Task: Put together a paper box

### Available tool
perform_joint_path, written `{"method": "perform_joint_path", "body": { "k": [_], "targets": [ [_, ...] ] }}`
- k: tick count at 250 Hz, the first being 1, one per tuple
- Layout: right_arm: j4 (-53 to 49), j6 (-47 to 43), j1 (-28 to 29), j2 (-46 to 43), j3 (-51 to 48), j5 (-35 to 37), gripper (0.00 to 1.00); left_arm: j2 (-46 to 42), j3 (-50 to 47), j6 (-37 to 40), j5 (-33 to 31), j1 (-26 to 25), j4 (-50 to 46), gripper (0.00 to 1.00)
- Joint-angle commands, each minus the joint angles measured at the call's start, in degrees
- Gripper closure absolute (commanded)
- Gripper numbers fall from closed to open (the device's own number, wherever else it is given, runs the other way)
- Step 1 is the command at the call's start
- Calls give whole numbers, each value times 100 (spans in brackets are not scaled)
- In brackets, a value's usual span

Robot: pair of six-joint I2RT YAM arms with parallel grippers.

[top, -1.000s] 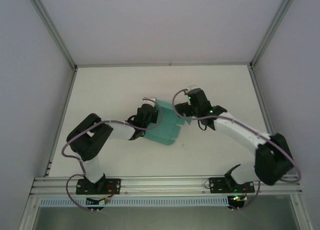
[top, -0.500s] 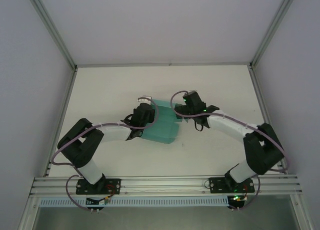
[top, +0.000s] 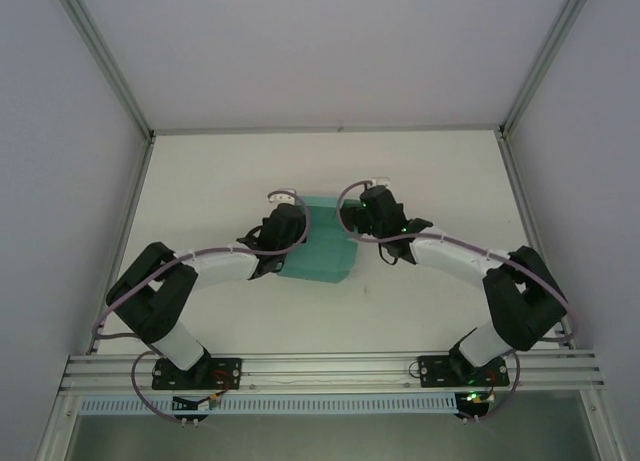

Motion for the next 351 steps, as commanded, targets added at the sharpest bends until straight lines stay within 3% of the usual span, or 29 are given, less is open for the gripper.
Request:
{"method": "perform_joint_path", "body": {
  "k": [1,31,75,183,269,315,351],
  "targets": [
    [-1080,459,36,-388,-48,668,0,-312,171,-69,-214,-43,-376,100],
    [-1740,798,22,-599,-242,888,0,-420,208,-54,-419,-43,-559,100],
    [-1888,887,-5,-653,-415,896,0,-447,268,-34,-585,-45,-733,100],
    [-535,325,-57,24,12,-142,0,-486,236,-14,-190,-39,-675,100],
    [-123,5,87,626,430,-1045,0,-314,407,-221,-121,-40,-863,100],
    [-154,43,136,682,535,-782,0,-284,474,-337,-156,-33,-959,100],
    [-528,4,144,-58,211,-634,0,-306,500,-318,-342,-11,-1130,100]
  ]
}}
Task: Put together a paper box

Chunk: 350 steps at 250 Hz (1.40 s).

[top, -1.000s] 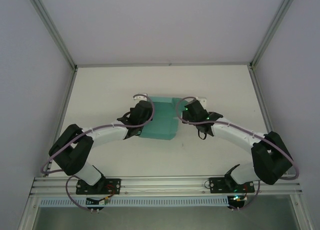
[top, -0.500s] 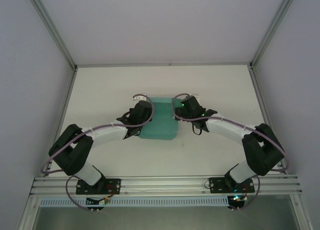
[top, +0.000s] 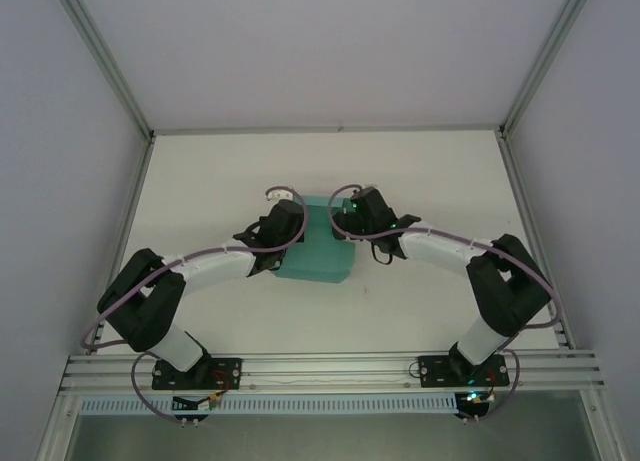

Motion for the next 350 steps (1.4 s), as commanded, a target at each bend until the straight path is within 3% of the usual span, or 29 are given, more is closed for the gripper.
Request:
{"method": "perform_joint_path", "body": {
  "k": [1,66,114,148,187,267,317,350],
  "targets": [
    [-220,-101,35,-705,-134,67,0,-7,213,-147,-130,42,-137,100],
    [-884,-570,-217,-2982,-1237,-722,0,-249,163,-12,225,165,-149,100],
    [-1253,-448,-1348,-3844,-1532,-1367,5,-599,71,51,357,188,-318,100],
    [-1141,-825,-1902,-3435,-1387,-2288,15,-744,77,82,502,183,-432,100],
    [-776,-1333,-1908,-2583,-982,-3053,17,-779,92,113,635,178,-457,100],
    [-523,-1877,-1831,-1388,-245,-4721,32,-647,162,137,740,178,-431,100],
    [-711,-2093,-1353,-808,267,-4725,45,-519,223,120,803,174,-410,100],
    [-604,-2112,-1054,-529,488,-4363,43,-429,285,71,791,173,-441,100]
  ]
}}
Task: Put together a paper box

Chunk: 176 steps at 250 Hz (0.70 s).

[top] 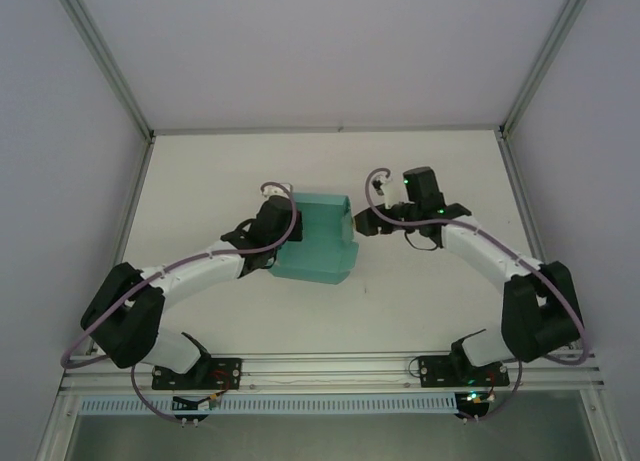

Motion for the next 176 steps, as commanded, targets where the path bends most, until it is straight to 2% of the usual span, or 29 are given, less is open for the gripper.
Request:
{"method": "perform_joint_path", "body": {
  "k": [1,67,96,123,176],
  "targets": [
    [102,-196,231,197,259,58,43,95,215,22,81,46,-24,100],
    [538,393,666,363,253,1679,43,141,317,-129,-104,52,-203,100],
    [323,539,711,312,207,1904,48,134,333,-142,-274,49,-287,100],
    [-28,519,708,182,131,2141,48,99,299,-118,-372,53,-287,100],
    [-364,125,707,-167,-108,1834,45,15,221,27,-277,53,-241,100]
  ]
}}
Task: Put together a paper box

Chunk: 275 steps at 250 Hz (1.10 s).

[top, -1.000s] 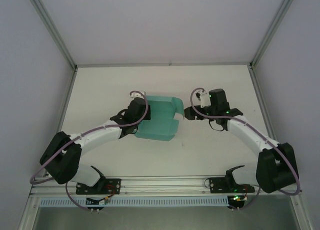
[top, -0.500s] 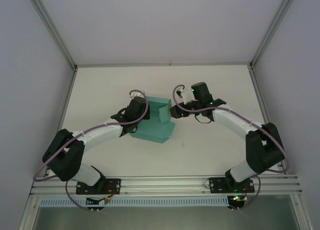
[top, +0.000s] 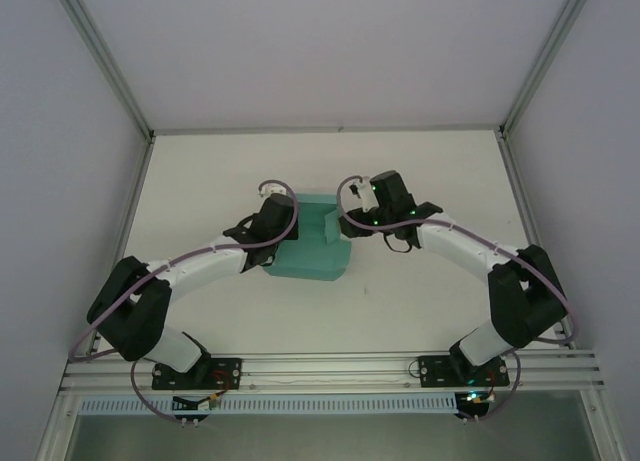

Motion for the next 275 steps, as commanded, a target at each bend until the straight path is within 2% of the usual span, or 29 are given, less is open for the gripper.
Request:
{"method": "perform_joint_path", "body": {
  "k": [1,80,124,143,174,197,225,256,275],
  "targets": [
    [-291,-231,44,-323,-135,-122,45,-136,111,62,69,-36,79,100],
    [-339,-495,38,-320,109,-1073,43,-202,68,138,156,-36,51,100],
    [95,-171,38,86,356,-1062,40,-173,70,120,456,-46,152,100],
    [160,79,76,408,607,-833,40,-132,101,108,529,-82,171,100],
    [275,373,234,756,874,284,49,-88,137,93,490,-128,168,100],
    [456,623,466,878,917,1510,63,-73,166,-52,425,-136,135,100],
    [530,1335,645,1080,936,3024,83,-5,246,-251,326,-152,78,100],
    [420,1980,717,1371,973,4223,95,91,408,-628,-171,-153,-217,100],
    [44,2495,715,1595,1116,5020,99,162,517,-940,-508,-158,-485,100]
  ]
}}
